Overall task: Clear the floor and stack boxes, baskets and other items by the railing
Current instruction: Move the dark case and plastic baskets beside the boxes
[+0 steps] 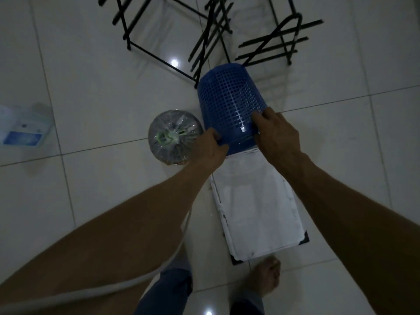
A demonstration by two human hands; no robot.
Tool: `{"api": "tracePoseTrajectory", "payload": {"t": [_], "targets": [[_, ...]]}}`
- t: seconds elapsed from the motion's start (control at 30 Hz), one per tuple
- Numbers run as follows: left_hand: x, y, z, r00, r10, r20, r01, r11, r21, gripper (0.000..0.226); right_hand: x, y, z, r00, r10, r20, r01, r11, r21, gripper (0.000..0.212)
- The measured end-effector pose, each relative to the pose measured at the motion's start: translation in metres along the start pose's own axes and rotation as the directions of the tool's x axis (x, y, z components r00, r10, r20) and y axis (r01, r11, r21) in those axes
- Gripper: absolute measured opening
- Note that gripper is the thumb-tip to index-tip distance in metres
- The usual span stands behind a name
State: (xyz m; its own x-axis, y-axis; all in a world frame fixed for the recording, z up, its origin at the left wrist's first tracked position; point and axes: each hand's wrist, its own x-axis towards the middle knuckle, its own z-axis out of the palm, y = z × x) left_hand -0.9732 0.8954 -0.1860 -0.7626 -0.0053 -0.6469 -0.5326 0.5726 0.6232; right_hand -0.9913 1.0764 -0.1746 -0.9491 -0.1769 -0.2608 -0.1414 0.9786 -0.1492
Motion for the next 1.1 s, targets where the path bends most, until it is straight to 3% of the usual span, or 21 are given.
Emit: {"api": "tracePoseTrajectory", "payload": {"t": [0.17, 0.27, 0.37, 0.47, 0.53, 0.73, 0.97, 1.1], "targets": [[-0.014, -0.013, -0.021, 0.998, -0.05, -0.027, 0.047, 0.993, -0.109, 0.029, -0.005, -0.01, -0.024, 0.999, -0.019, -0.043, 0.022, 0.997, 0.07, 0.018], [-0.031, -0.013, -0.043, 0.997, -0.075, -0.016, 0.071, 0.98, -0.186, 0.036, -0.01, -0.021, -0.061, 0.992, 0.068, -0.106, -0.039, 0.965, 0.261, 0.02], [-0.059, -0.004, -0.067, 0.996, -0.088, 0.011, 0.088, 0.961, -0.262, 0.048, -0.02, -0.028, -0.1, 0.982, 0.177, -0.066, -0.13, 0.886, 0.446, 0.018], [-0.092, 0.011, -0.094, 0.991, -0.124, 0.056, 0.135, 0.936, -0.326, 0.027, -0.039, -0.034, -0.14, 0.955, 0.298, -0.008, -0.252, 0.819, 0.515, 0.022], [-0.118, 0.022, -0.114, 0.986, -0.147, 0.073, 0.164, 0.913, -0.374, 0.015, -0.056, -0.044, -0.165, 0.92, 0.39, 0.045, -0.344, 0.748, 0.567, 0.025], [-0.219, 0.056, -0.198, 0.968, -0.221, 0.121, 0.252, 0.83, -0.497, 0.018, -0.111, -0.103, -0.245, 0.855, 0.487, 0.179, -0.464, 0.562, 0.685, 0.029], [-0.373, 0.082, -0.26, 0.96, -0.254, 0.119, 0.262, 0.66, -0.704, 0.04, -0.211, -0.175, -0.321, 0.802, 0.452, 0.39, -0.498, 0.146, 0.855, 0.029], [-0.474, 0.086, -0.274, 0.969, -0.242, 0.049, 0.201, 0.655, -0.728, 0.051, -0.285, -0.21, -0.363, 0.846, 0.361, 0.393, -0.456, 0.105, 0.884, 0.025]]}}
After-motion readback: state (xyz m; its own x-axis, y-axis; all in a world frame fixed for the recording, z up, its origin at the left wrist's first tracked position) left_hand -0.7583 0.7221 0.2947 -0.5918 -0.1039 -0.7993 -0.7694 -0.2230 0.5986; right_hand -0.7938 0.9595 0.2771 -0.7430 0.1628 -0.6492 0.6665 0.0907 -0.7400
